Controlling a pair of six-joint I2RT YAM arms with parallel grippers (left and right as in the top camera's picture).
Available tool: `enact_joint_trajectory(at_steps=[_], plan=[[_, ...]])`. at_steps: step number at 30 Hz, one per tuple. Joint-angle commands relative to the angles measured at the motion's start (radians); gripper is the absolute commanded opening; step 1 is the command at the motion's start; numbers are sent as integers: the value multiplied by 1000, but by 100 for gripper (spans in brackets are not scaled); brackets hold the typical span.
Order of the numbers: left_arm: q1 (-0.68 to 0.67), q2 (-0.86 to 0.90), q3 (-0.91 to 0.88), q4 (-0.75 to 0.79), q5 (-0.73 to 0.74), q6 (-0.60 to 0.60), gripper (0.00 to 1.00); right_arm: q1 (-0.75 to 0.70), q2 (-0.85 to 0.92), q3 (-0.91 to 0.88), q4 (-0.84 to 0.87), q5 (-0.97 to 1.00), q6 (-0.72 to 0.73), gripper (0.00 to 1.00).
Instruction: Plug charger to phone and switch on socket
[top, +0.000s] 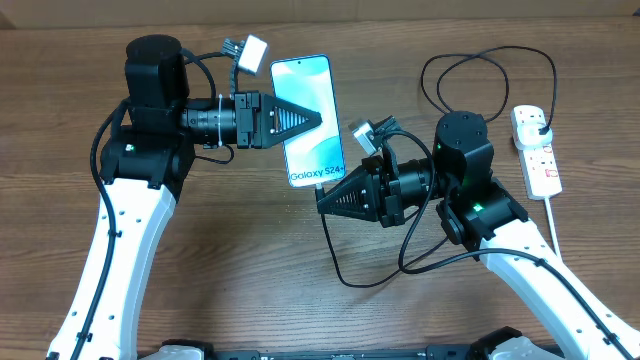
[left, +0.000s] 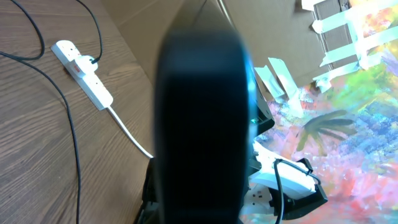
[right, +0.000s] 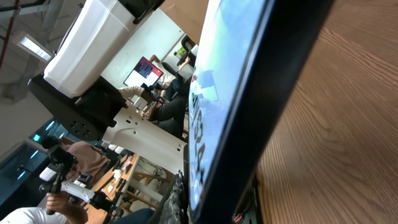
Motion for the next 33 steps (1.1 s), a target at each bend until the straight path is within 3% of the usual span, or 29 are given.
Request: enact_joint_trajectory(at_steps=[1,11,33], plan=[[-9,-11,14,3,19,10,4,-3,-16,7,10,17,4,4],[-8,-11,14,3,48,-70,4,-3,-16,7,10,17,4,4],[-9,-11,14,-24,73,-16,4,-3,-16,7,20,59,51,4]])
